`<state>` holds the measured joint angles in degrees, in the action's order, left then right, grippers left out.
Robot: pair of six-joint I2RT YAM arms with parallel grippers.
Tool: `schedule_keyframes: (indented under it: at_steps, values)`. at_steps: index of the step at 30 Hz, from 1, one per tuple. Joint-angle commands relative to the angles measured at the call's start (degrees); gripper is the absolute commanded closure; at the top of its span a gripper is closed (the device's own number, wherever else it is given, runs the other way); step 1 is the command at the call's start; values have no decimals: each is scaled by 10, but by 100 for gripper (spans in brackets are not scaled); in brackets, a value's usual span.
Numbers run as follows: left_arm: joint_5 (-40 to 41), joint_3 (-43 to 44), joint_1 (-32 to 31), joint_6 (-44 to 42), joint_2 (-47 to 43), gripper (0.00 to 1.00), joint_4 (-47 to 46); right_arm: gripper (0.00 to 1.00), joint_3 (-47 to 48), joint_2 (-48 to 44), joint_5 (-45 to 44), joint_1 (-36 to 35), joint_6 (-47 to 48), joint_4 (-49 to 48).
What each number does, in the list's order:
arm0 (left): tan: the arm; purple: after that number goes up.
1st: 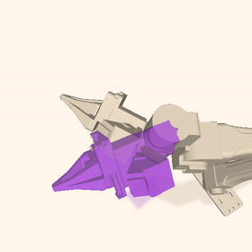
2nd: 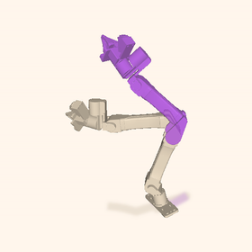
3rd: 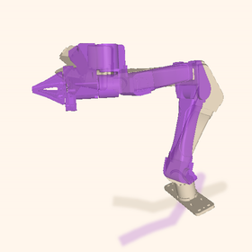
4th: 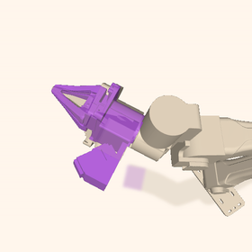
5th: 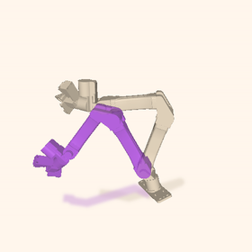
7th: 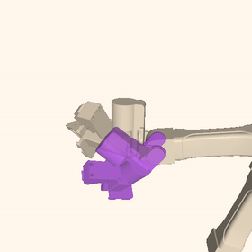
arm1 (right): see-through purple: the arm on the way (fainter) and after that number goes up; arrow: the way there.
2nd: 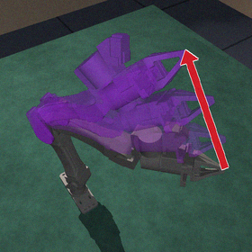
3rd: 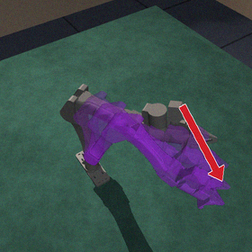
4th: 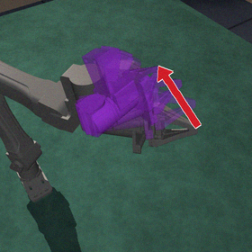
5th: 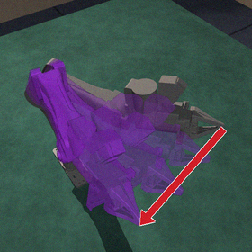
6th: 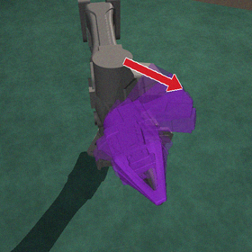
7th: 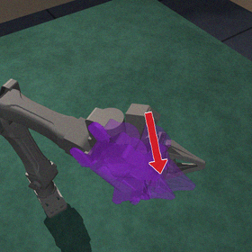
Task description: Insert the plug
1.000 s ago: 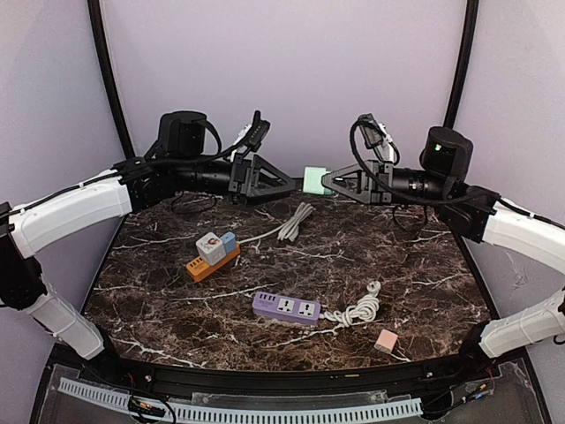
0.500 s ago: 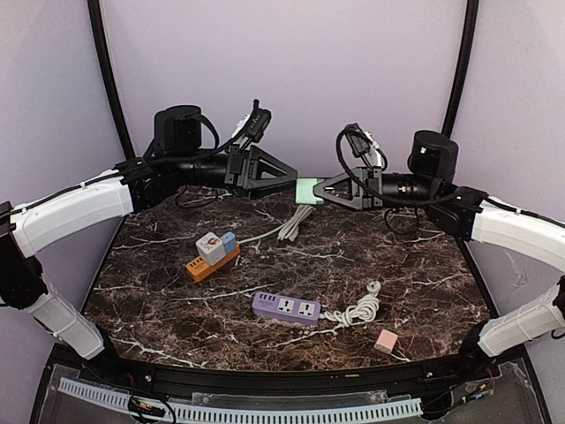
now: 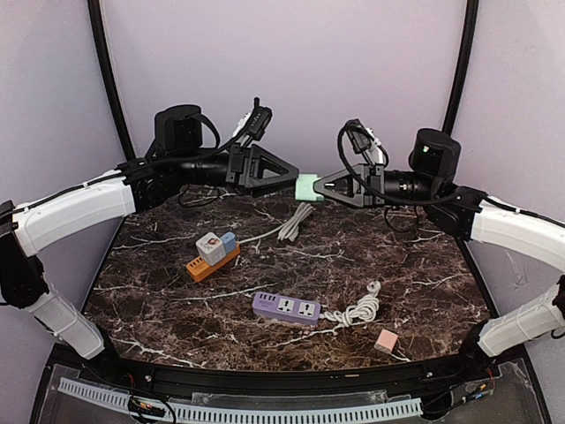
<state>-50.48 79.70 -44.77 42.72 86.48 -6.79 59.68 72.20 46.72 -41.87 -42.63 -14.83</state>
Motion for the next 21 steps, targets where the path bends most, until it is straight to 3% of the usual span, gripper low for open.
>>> schedule_keyframes:
  at_steps: [1, 21]
  values:
    - [-12, -12, -5, 4, -3, 55, -31, 100, 15, 7, -5, 2, -9, -38]
    - [3, -9, -7, -17, -2, 60, -1, 100, 18, 23, -22, 2, -37, -73]
